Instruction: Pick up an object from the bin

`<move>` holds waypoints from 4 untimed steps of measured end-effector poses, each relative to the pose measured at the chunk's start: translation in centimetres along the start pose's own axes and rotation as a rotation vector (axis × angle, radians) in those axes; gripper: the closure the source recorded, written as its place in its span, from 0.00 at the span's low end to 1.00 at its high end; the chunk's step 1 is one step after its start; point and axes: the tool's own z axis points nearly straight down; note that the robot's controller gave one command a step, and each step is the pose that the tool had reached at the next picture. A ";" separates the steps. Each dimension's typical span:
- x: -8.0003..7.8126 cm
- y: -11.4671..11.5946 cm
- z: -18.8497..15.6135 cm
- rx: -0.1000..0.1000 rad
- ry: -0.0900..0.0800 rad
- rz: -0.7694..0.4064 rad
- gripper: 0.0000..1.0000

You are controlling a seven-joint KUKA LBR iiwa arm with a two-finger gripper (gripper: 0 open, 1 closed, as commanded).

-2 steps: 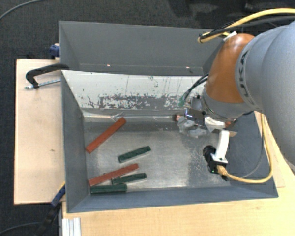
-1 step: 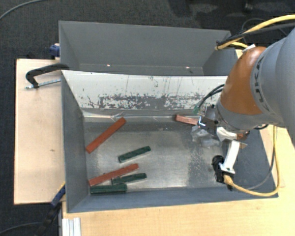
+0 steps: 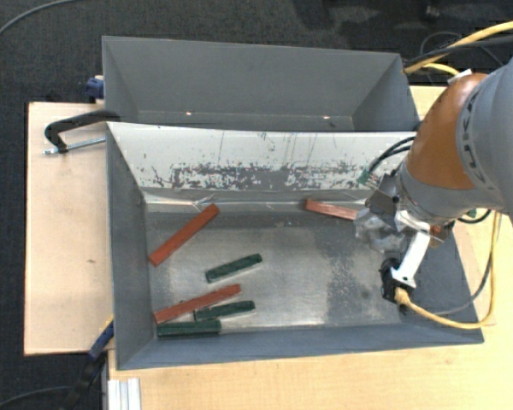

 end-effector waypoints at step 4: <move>9.5 -4.4 9.7 0.000 0.000 0.152 1.00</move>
Offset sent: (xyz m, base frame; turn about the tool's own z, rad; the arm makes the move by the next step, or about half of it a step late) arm 0.0000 0.0000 0.0000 0.0000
